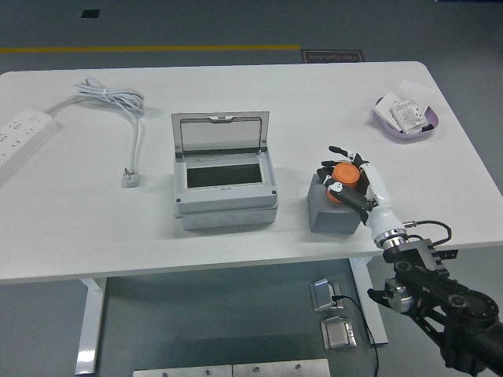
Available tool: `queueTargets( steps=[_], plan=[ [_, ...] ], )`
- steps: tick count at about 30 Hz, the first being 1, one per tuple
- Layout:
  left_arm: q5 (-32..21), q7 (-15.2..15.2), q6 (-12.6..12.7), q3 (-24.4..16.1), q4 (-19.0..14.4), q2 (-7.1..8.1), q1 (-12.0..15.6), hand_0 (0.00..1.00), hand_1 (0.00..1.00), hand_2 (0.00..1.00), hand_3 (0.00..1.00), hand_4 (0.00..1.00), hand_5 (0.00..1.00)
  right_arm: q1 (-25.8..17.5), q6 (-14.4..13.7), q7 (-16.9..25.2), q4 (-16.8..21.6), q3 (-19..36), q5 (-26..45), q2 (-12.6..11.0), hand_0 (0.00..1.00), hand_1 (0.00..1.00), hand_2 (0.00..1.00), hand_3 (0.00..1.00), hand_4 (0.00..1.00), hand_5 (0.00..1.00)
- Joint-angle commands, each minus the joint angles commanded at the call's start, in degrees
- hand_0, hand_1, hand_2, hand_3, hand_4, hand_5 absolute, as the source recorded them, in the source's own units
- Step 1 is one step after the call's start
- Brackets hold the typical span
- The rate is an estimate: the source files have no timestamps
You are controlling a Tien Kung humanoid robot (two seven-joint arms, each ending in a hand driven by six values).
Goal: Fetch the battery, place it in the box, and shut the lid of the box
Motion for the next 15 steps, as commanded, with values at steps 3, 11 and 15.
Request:
queueTargets(
  steps=[3,11,15],
  plan=[
    [0.13,0.0,0.0,-0.05,-0.01,-0.01,-0.01,0.732,0.76,0.689,0.676,0.555,0.316,0.02,-0.18,-0.02,0.07,-0.12,0.23,0.0,0.427,0.44,0.465,0.578,0.208,0.099],
    [1.49,-0.02,-0.08,-1.48,-0.07,0.03,-0.04,0.73,0.76,0.691,0.677,0.558,0.316,-0.11,-1.4,-1.34,0.6,-0.39,-0.18,0.1,0.234,0.322,0.362,0.381,0.002,0.002],
    [1.85,-0.08,-0.08,-1.92,-0.07,0.17,-0.09,0.731,0.76,0.693,0.677,0.556,0.309,-0.14,-1.73,-2.48,0.84,-0.78,-0.83,0.11,0.152,0.254,0.297,0.308,0.002,0.002]
  ],
)
